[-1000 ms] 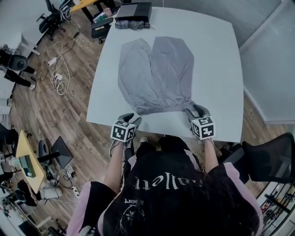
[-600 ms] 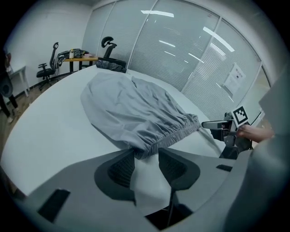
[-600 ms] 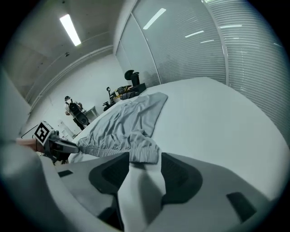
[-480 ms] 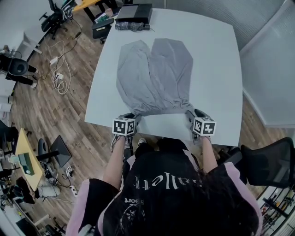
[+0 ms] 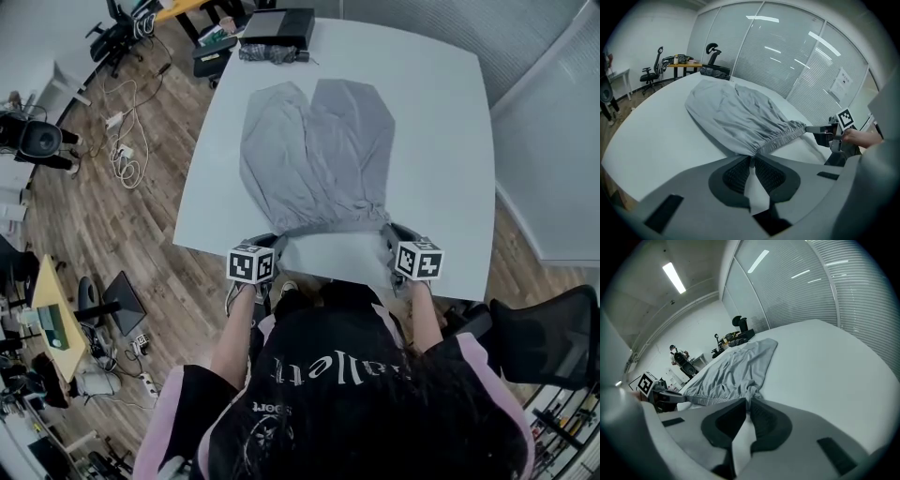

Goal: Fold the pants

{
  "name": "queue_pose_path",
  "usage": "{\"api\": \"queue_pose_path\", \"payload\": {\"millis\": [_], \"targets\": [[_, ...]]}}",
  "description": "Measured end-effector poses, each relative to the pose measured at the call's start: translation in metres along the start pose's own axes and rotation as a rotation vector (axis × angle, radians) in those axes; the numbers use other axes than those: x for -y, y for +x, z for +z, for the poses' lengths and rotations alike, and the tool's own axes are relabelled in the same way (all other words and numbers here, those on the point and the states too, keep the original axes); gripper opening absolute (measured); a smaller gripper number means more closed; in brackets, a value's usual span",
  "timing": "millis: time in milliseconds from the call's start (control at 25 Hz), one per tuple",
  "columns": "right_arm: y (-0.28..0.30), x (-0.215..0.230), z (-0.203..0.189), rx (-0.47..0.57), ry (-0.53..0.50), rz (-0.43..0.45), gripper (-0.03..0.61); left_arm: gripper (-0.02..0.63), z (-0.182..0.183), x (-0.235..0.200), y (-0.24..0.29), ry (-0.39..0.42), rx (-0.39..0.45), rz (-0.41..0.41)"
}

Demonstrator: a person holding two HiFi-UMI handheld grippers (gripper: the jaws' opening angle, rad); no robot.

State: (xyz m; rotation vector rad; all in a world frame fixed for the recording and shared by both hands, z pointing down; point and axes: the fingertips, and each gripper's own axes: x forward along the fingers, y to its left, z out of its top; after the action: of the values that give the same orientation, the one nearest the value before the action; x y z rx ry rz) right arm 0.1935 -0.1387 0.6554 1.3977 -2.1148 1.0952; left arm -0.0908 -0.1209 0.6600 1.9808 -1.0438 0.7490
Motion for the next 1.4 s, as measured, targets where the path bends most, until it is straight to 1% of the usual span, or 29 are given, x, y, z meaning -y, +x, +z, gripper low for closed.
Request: {"api": "queue_pose_path", "payload": {"millis": [160, 320, 520, 720, 920, 1080, 1400], "targets": [[-0.011, -0.012, 0.007, 0.008, -0.041, 0.044, 0.041, 0.052, 0.005, 0.009, -0.017, 0.002, 0.055, -0.018], [-0.021, -0.026, 0.024, 0.036, -0.093, 0.102, 0.04, 0.051, 0.02, 0.02, -0.037, 0.02, 0.119, -0.032], [-0.052, -0.059, 0.04, 0.063, -0.198, 0.191, 0.038, 0.049, 0.039, 0.047, -0.078, -0.017, 0.267, -0.061], [-0.069, -0.084, 0.061, 0.097, -0.301, 0.255, 0.038, 0.049, 0.062, 0.064, -0.105, 0.003, 0.379, -0.085], [-0.095, -0.101, 0.086, 0.166, -0.341, 0.298, 0.038, 0.048, 0.084, 0.068, -0.136, 0.031, 0.467, -0.076], [-0.105, -0.108, 0.108, 0.222, -0.337, 0.3, 0.038, 0.048, 0.106, 0.063, -0.154, 0.071, 0.508, -0.083], [-0.088, -0.104, 0.153, 0.288, -0.311, 0.227, 0.038, 0.048, 0.157, 0.038, -0.147, 0.159, 0.504, -0.117]]}}
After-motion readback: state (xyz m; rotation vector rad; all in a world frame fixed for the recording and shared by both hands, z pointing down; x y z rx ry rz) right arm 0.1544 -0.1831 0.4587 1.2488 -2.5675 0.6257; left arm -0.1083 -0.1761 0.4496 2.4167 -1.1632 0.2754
